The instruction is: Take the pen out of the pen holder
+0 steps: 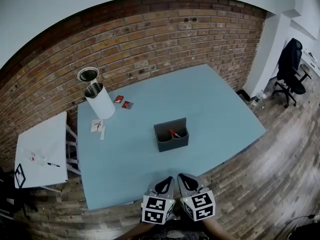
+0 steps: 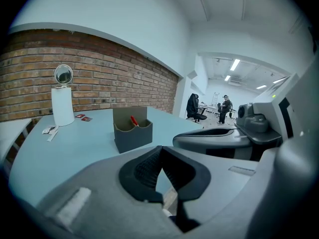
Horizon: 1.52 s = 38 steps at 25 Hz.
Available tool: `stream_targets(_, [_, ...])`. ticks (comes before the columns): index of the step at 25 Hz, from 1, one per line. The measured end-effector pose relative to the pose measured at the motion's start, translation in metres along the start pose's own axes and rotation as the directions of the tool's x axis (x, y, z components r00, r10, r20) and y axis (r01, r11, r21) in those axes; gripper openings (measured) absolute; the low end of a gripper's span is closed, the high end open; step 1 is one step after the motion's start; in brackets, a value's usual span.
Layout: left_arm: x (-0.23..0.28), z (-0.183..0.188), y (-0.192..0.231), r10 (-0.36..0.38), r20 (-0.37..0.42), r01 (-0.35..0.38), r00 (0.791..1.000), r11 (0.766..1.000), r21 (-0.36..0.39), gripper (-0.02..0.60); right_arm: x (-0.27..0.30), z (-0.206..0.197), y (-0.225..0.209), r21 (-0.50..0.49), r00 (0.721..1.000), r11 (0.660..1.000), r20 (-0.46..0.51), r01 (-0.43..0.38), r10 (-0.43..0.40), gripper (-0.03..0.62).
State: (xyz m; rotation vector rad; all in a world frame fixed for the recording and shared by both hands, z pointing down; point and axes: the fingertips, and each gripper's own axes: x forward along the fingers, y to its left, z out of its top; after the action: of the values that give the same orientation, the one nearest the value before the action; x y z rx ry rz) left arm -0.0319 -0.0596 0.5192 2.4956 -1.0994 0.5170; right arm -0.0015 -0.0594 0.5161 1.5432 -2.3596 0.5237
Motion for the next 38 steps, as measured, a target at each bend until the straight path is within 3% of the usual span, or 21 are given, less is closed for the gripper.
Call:
stream_targets(15, [0.047, 0.021, 0.025, 0.092, 0.014, -0.091, 0.996, 0.995, -0.044, -0.003, 0.043, 0.016, -0.031, -0.033, 0.995, 0.995, -0.017, -0.096, 0.095, 0.003])
stream_targets(38, [0.108, 0.048, 0.074, 0.189, -0.02, -0.19, 0.982, 0.98, -0.064, -0.002, 0.119, 0.052, -0.076, -0.08, 0.987, 0.983, -0.008, -0.164, 0.164, 0.005])
